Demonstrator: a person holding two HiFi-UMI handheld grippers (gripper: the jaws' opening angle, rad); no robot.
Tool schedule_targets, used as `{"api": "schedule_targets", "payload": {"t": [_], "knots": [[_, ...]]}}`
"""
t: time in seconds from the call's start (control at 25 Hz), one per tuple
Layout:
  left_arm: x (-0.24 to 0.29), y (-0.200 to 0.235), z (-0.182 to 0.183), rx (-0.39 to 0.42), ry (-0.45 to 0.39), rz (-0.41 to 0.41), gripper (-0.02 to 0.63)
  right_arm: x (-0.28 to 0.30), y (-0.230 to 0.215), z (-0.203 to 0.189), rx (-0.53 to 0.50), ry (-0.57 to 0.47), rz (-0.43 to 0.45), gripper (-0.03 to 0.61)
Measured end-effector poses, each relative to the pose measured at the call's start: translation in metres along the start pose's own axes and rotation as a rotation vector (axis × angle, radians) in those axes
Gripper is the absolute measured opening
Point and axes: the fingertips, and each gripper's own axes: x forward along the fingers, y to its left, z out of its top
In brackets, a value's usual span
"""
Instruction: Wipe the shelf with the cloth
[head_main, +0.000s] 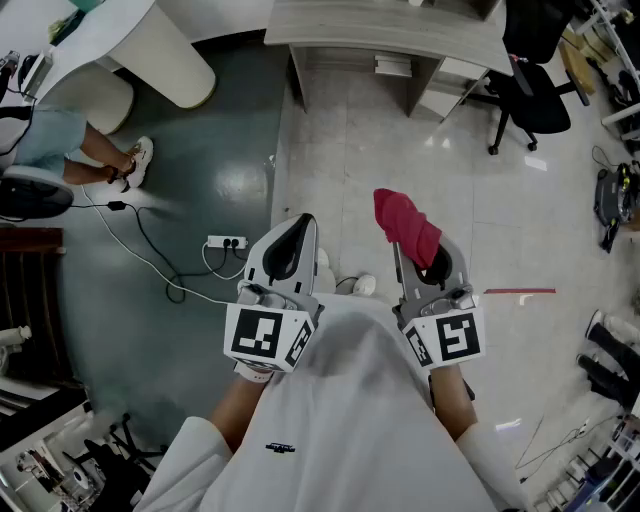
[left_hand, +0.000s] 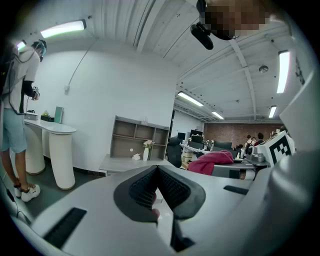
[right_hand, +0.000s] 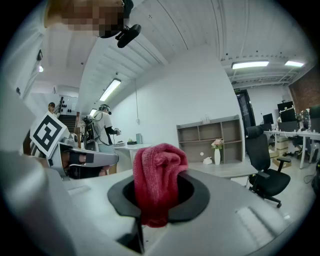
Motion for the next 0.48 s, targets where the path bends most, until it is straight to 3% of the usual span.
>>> {"api": "schedule_targets", "payload": {"t": [0.16, 0.36, 0.48], "knots": [[0.000, 0.012, -0.020, -0.022, 0.042, 0.016, 0.006, 0.010, 0.007, -0.008, 0.010, 0.020, 0.012, 0.077], [-0.010, 0.042, -0.017, -0.070, 0.043, 0.016, 0.006, 0.029, 0.024, -0.010, 0.028, 0.036, 0.008, 0.077], [-0.007, 0.061, -0.017, -0.055, 0.042, 0.019, 0.006, 0.045, 0.032, -0.008, 0.032, 0.019, 0.002, 0.077]]}}
